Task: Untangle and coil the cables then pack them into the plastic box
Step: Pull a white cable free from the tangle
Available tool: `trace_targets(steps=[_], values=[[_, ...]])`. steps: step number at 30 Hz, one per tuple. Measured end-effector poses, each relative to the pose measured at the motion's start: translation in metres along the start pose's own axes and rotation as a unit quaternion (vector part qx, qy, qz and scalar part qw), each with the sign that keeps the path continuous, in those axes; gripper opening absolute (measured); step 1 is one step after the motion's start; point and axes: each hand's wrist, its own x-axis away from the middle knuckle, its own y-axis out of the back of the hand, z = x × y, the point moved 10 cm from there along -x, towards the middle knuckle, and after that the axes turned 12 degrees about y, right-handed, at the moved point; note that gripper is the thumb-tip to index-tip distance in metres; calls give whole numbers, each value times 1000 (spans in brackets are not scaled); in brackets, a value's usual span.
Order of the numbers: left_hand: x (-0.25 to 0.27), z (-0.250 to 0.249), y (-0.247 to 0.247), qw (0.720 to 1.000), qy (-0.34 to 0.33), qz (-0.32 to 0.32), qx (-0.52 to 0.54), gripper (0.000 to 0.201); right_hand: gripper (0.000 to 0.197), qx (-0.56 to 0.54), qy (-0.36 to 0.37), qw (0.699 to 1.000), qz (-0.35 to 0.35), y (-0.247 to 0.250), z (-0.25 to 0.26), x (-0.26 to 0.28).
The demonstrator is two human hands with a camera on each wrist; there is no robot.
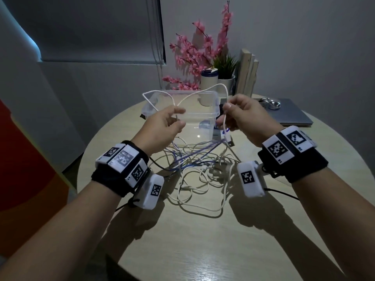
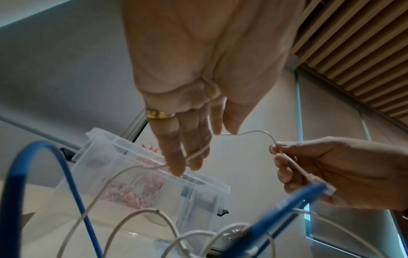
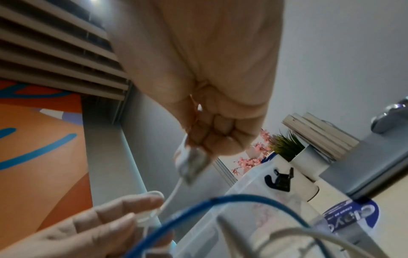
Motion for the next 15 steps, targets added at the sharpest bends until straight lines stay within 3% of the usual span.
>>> trace_targets(steps=[3, 5, 10, 13, 15], values=[[0, 8, -17, 991, 23, 66, -113, 22, 17, -37, -13, 999, -22, 3, -1, 1], [0, 10, -15, 988, 33, 57, -137, 21, 17, -38, -19, 999, -29, 5, -1, 2], [10, -17, 36, 982, -10, -173, -70, 11, 27, -22, -23, 999, -17, 4, -3, 4], [29, -35, 63, 943, -77, -318, -53, 23, 27, 0, -19, 1000, 7, -2, -1, 4], [38, -44, 68, 916, -122, -374, -73, 34, 25, 40, -13, 999, 28, -6, 1, 5]])
